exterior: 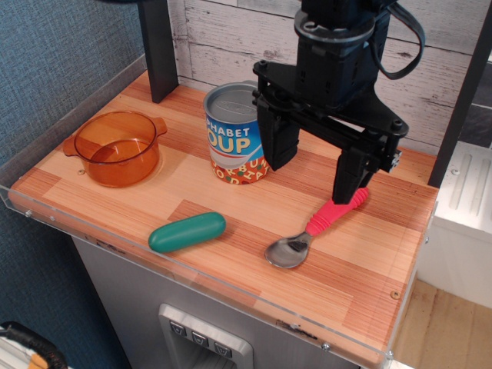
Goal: Move the can to the back left corner of the table in front of the measuring cup.
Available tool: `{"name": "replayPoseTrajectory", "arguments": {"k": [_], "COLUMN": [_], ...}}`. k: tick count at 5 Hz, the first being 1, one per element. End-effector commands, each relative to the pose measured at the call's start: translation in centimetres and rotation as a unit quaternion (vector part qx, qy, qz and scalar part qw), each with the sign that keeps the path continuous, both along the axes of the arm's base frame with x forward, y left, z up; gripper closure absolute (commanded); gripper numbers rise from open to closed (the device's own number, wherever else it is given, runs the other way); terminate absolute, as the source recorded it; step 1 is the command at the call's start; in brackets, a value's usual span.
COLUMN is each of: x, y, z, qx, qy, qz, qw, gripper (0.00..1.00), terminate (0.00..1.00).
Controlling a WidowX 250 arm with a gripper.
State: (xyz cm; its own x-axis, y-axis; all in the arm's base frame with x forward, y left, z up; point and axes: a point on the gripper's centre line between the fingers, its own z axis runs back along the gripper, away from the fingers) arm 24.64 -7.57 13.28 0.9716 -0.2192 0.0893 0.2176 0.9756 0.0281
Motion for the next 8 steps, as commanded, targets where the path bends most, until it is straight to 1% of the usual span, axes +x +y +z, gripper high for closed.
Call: {"name": "replayPoseTrajectory", "arguments": {"k": [1,2,3,4,5,6,7,8], "x": [0.0,1.3,2.2,2.5,3.6,4.3,5.4,7.0], "y": [0.0,1.4,2.9,5.0,6.9,8.3,9.1,9.6], "z": [0.0,-1.6,-2.5,-2.7,-3.7,-4.1,-4.8,-5.4], "qx": [0.000,0.040,0.052,0.044,0.017,0.007,-0.003,-0.002], "qy": [0.000,0.000,-0.022,-0.038,-0.042,-0.047,-0.035,-0.036], "qz": [0.000,0.125,0.249,0.363,0.401,0.411,0.427,0.439], "qw": [1.0000,0.9914,0.9670,0.9300,0.9149,0.9102,0.9037,0.8977], "gripper": [0.00,0.00,0.00,0.00,0.00,0.00,0.00,0.00], "terminate": [0.00,0.00,0.00,0.00,0.00,0.00,0.00,0.00]}}
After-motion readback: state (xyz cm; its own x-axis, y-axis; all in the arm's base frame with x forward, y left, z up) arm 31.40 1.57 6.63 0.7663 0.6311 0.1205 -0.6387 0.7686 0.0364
